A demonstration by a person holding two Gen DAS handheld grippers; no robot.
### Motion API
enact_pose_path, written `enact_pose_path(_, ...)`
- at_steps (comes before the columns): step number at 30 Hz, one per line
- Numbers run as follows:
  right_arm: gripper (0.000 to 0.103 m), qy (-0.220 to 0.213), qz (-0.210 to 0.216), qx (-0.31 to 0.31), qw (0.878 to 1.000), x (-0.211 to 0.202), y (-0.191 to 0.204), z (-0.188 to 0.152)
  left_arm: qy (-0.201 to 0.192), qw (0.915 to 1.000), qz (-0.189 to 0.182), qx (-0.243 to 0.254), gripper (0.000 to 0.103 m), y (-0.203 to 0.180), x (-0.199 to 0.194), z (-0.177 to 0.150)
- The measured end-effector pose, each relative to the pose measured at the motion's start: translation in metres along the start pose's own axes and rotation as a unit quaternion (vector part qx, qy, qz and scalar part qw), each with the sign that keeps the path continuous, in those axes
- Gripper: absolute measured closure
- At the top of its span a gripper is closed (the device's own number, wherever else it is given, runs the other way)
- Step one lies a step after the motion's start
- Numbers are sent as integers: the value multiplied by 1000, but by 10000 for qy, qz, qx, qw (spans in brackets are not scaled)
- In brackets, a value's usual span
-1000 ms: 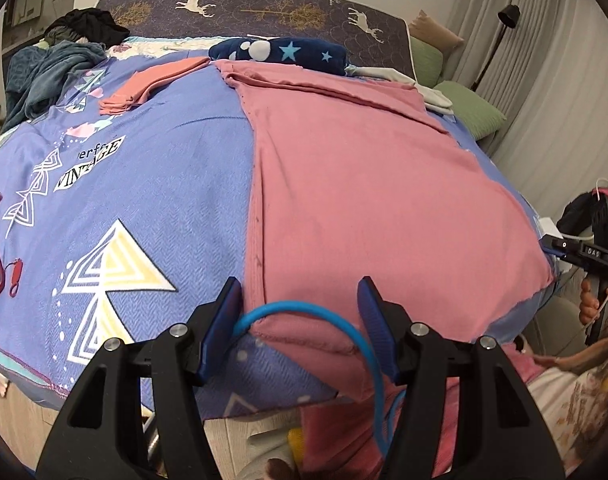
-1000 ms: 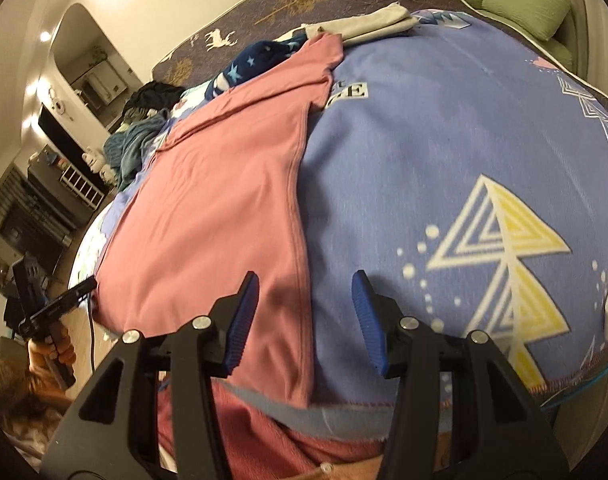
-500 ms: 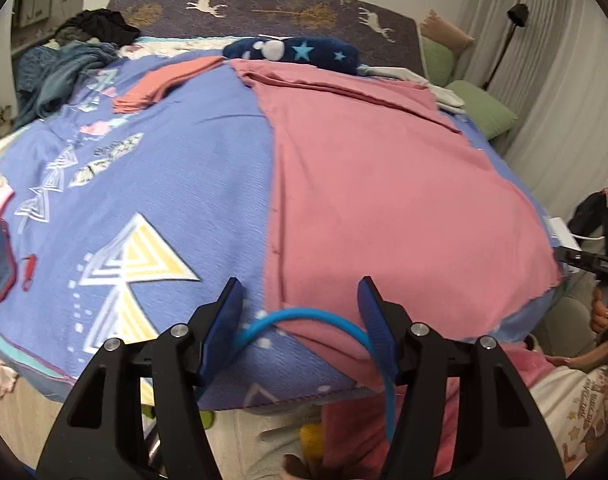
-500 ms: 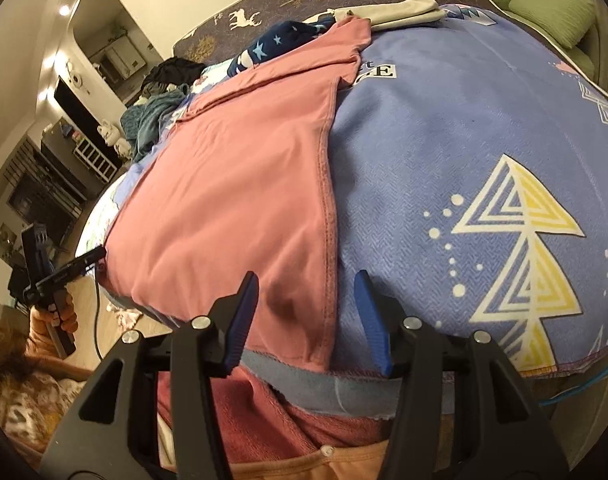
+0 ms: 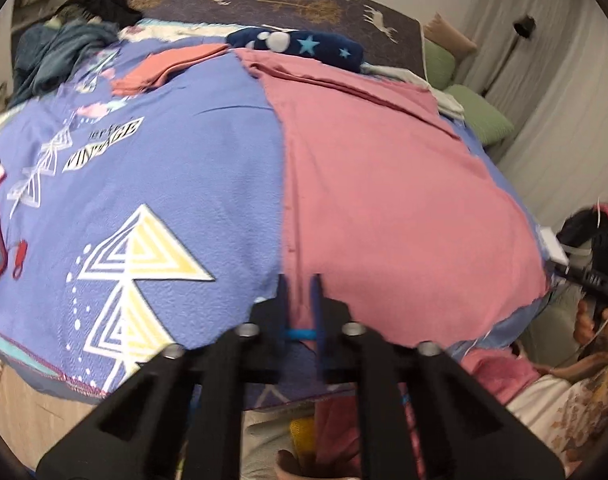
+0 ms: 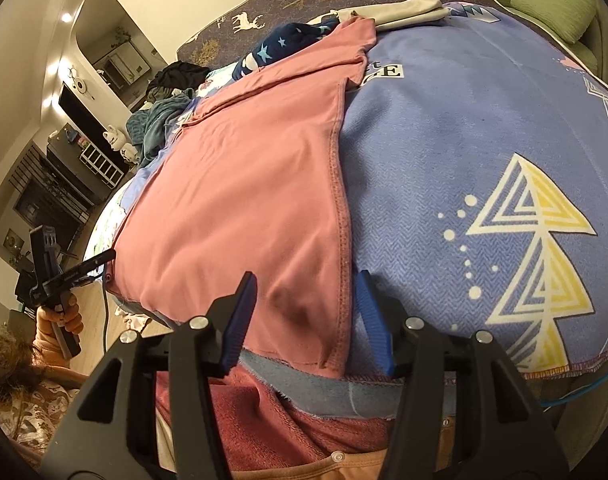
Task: Fold small clothes
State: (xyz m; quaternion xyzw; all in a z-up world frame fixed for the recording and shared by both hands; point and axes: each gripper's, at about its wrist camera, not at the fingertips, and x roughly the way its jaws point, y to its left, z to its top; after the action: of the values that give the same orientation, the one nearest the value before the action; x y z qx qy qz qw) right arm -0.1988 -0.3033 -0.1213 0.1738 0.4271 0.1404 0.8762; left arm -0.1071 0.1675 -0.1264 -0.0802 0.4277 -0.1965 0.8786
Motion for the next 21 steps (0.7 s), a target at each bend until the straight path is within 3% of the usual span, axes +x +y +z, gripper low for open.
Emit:
enact_pose_path(6, 50, 4, 163, 41, 9999, 12, -1, 11, -189, 9993, -303, -147, 101, 4, 0, 8)
enact_pose_path(7, 54, -6, 231, 135, 9996, 18, -2, 16, -213, 9991, -343, -136, 101, 3, 0, 11)
enact_pose_path(8, 62, -3, 266, 160, 9995, 22, -2, 20, -258, 9989, -384, -95, 101, 0, -1, 14)
enact_pose_path(9, 88, 38, 293, 172, 9994, 25, -2, 22, -319, 9986, -418, -44, 101, -2, -4, 17)
enact_pose_path(10, 99, 158, 433, 351, 9983, 30, -6, 26, -375, 9983, -454, -17, 101, -4, -7, 18)
enact_pose_path(12, 99, 86, 760, 668, 9948, 27, -12, 30, -568, 9963, -646, 9, 101, -8, -19, 24)
enact_pose_path(16, 99, -507, 1394, 878, 9850, -9, -12, 42, -849, 9934, -769, 115, 101, -14, -39, 33)
enact_pose_path(21, 99, -693, 1044, 397, 9913, -28, 6, 49, -753, 9953, -561, 249, 101, -13, -36, 32)
